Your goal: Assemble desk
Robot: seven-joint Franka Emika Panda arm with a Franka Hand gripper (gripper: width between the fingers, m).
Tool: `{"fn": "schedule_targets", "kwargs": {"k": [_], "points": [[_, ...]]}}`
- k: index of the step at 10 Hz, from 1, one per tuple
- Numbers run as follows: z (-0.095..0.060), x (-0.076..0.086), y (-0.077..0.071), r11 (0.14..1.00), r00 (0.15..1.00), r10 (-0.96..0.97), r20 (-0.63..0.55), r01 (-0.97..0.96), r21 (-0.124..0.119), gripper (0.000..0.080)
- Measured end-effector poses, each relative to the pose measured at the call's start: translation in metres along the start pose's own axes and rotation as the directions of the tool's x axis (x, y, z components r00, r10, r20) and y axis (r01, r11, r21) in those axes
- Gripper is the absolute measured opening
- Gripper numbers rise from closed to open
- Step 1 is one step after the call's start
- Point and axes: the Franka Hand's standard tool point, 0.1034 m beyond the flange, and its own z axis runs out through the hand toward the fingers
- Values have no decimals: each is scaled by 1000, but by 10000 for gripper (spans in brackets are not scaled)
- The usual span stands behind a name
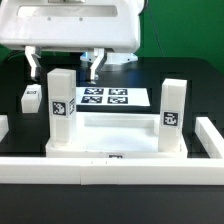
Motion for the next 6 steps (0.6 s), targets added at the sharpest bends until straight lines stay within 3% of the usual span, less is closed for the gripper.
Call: {"fn": "schedule_targets", "kwargs": {"k": [3,6], "points": [[-7,27,0,1000,999,12,35,-13,26,648],[-3,22,0,1000,999,10,31,-11,20,648]]}}
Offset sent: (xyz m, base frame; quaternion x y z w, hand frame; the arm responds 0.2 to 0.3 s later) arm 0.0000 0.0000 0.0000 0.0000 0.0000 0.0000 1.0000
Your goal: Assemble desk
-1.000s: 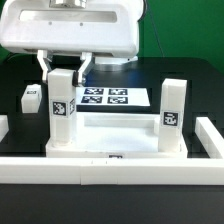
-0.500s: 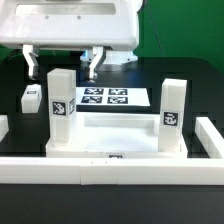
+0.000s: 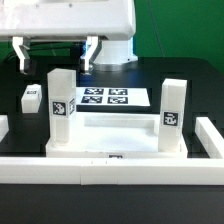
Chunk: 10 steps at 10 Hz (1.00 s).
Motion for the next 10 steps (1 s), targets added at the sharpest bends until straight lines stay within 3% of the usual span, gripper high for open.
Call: {"fn": "schedule_targets", "kwargs": {"k": [2,3,4,5,8,10], "points": [[6,-6,11,999,999,-41,26,41,-6,648],[7,-8,13,999,998,-34,61,33,4,648],[8,-16,8,999,984,-26,175,19,39,648],[10,-19,6,998,969,-19,246,5,58,648],[13,-37,2,996,903,-40,427,0,94,648],[16,-36,1,997,912,-51,407,25,69,648]]}}
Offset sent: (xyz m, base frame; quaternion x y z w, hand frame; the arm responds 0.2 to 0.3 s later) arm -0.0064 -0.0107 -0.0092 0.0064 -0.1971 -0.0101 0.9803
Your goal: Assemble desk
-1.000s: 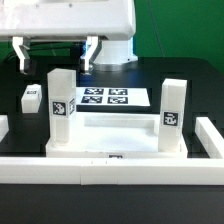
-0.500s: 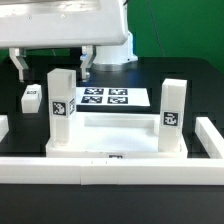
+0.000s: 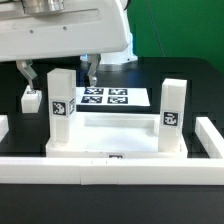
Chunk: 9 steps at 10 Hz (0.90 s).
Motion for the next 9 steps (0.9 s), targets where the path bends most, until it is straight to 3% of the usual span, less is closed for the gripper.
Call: {"fn": "schedule_targets", "kwargs": {"k": [1,2,5,6,7,9], "points": [[-1,3,0,999,1000,-26,-13,25,-45,648],[-3,7,1,998,999,-36,-27,34,-58,648],[-5,8,5,998,999,-34,-29,33,-58,648],[-4,8,5,998,999,-34,-28,32,-58,518],[-4,8,5,998,999,-34,-28,32,-58,518],[-4,8,5,998,999,-34,-28,33,-58,287]]}}
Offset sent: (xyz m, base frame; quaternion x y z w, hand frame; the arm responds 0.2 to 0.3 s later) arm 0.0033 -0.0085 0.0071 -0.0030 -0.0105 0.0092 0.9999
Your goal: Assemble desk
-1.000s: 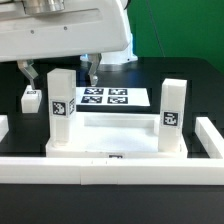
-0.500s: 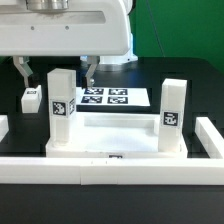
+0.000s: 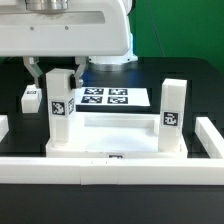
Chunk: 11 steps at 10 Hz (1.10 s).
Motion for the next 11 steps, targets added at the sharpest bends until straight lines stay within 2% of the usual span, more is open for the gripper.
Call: {"fn": "schedule_targets", "kwargs": {"k": [4,5,6,8,9,11], "points": [[0,0,0,999,999,51,-1,-51,1,287],[0,1,0,974,974,225,-6,-225,14,287],[1,2,-2,921,921,389,-15,-389,23,287],[2,3,-6,810,810,586,-11,-585,40,288],[3,3,-11,705,706,708,3,-707,50,288],[4,2,-27,504,506,862,29,-862,55,288]]}}
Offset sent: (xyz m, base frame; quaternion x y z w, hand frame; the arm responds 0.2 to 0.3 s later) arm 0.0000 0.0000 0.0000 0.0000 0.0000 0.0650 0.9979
